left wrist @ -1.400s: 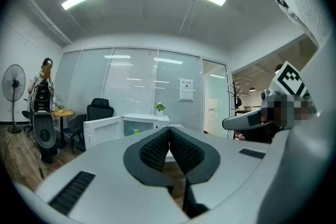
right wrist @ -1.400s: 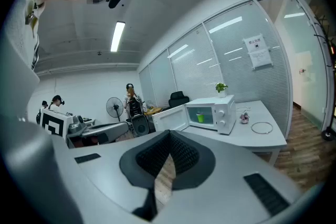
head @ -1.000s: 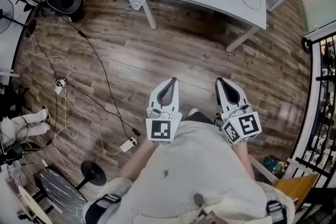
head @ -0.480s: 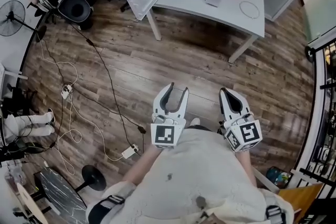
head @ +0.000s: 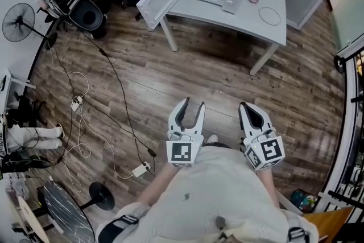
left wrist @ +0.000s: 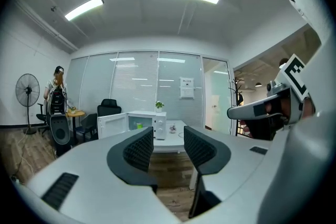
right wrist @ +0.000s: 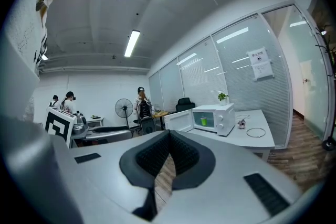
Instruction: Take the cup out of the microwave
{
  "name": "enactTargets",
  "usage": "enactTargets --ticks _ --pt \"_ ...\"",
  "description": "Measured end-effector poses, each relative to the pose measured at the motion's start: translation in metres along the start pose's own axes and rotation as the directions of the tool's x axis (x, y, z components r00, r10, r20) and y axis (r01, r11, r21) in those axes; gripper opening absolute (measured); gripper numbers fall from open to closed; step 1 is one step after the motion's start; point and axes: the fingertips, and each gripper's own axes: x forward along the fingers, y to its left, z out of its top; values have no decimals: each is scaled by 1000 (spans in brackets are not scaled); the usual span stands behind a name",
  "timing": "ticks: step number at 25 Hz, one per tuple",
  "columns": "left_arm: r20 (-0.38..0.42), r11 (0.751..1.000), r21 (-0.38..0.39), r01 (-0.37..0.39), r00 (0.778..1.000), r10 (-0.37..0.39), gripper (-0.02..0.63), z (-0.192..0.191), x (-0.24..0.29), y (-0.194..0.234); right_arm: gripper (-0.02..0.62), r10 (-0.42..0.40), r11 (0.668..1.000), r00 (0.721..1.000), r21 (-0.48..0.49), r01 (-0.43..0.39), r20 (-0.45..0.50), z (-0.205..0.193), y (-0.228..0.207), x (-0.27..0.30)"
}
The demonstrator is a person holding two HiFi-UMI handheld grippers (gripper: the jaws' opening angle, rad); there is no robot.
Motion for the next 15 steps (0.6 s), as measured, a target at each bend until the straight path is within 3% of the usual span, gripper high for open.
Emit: enactTargets --ticks 9,15 --pt "-11 1000 2 -26 1000 26 193 -8 7 -8 9 -12 1000 1000 6 12 -25 -9 -16 -7" --pt "-27 999 30 13 1000 -12 192 -15 46 2 9 -37 999 999 11 37 -14 -5 -37 20"
